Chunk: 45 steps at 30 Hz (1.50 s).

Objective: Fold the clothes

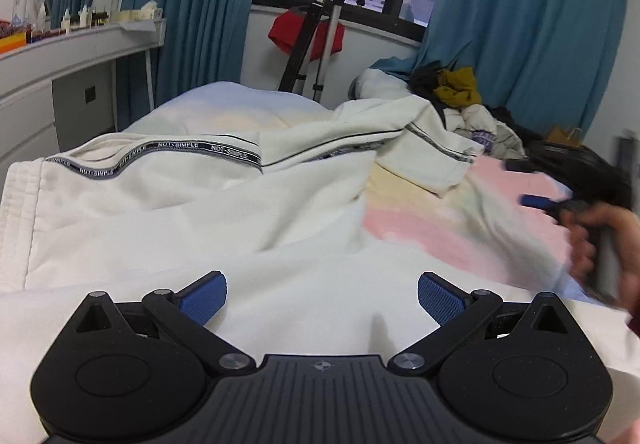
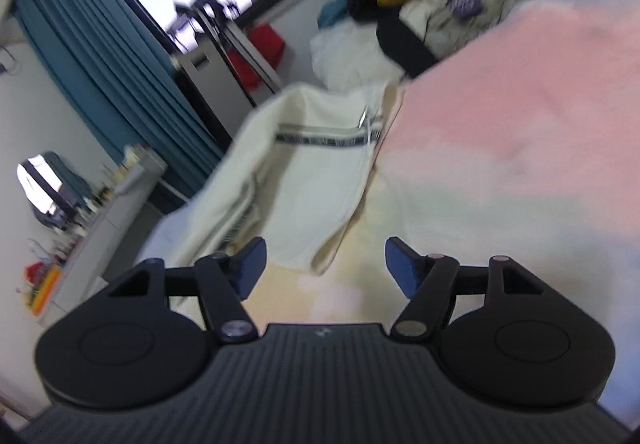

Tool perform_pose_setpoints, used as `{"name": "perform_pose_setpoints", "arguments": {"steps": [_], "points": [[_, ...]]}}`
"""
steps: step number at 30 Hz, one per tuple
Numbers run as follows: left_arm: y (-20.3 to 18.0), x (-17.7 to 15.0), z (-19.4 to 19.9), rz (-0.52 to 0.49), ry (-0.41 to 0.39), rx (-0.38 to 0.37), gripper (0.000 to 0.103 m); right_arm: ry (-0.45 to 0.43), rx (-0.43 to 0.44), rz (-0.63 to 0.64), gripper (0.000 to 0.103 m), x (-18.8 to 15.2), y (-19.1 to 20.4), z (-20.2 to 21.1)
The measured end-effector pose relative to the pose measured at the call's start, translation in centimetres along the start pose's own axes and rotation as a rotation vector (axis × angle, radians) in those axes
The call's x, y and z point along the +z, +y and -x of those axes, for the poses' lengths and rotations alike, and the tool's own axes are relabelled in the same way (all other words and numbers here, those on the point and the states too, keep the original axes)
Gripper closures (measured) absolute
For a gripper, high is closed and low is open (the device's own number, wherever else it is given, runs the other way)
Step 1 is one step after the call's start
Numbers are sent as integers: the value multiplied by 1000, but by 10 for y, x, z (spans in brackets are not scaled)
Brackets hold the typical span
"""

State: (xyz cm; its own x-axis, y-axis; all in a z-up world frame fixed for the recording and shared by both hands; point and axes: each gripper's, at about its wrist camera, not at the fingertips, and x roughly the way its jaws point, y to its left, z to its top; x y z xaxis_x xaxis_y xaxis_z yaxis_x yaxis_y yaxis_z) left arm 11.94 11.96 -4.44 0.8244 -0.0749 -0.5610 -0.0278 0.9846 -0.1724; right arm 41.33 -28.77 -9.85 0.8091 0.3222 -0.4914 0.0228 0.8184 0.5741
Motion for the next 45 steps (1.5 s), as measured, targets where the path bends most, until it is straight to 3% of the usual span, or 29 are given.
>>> {"name": "perform_pose_setpoints", "arguments": {"steps": [4,5,6,9,10,13,17,20,26,31,35,38,42,45], "points": [[10,-1,-22,3,-29,-9,0,47,-41,-22,40,-3,4,-75],[13,-1,-25,2,-40,-20,0,57,-51,-17,50,-4,5,-88],[16,-1,-28,-2,-55,-30,0,60,-64,-5,54,-5,7,-100],[28,-4,-35,16,-88,-75,0,-4,-129,119,87,-11,22,-106],[33,-5,-35,44,-96,-98,0,-21,-146,160,91,-12,27,-104],[47,-4,-33,114,-117,-151,0,-89,-149,180,94,-7,33,-78],[51,-3,-26,130,-119,-184,0,-205,-142,114,94,16,26,-14],[47,-6,-26,105,-82,-190,0,-260,-156,85,94,37,5,40],[34,-10,-15,80,-74,-224,0,-325,-267,56,94,94,-54,131],[28,-8,-13,101,-83,-244,0,-343,-354,121,94,158,-83,171],[26,-4,-14,120,-96,-237,0,-503,-307,246,94,178,-95,216],[27,-4,-20,140,-79,-232,0,-495,-364,295,94,162,-131,224],[27,-7,-29,143,-51,-218,0,-310,-466,158,94,111,-216,219],[25,-6,-31,130,-42,-216,0,-209,-505,45,94,71,-259,213]]}}
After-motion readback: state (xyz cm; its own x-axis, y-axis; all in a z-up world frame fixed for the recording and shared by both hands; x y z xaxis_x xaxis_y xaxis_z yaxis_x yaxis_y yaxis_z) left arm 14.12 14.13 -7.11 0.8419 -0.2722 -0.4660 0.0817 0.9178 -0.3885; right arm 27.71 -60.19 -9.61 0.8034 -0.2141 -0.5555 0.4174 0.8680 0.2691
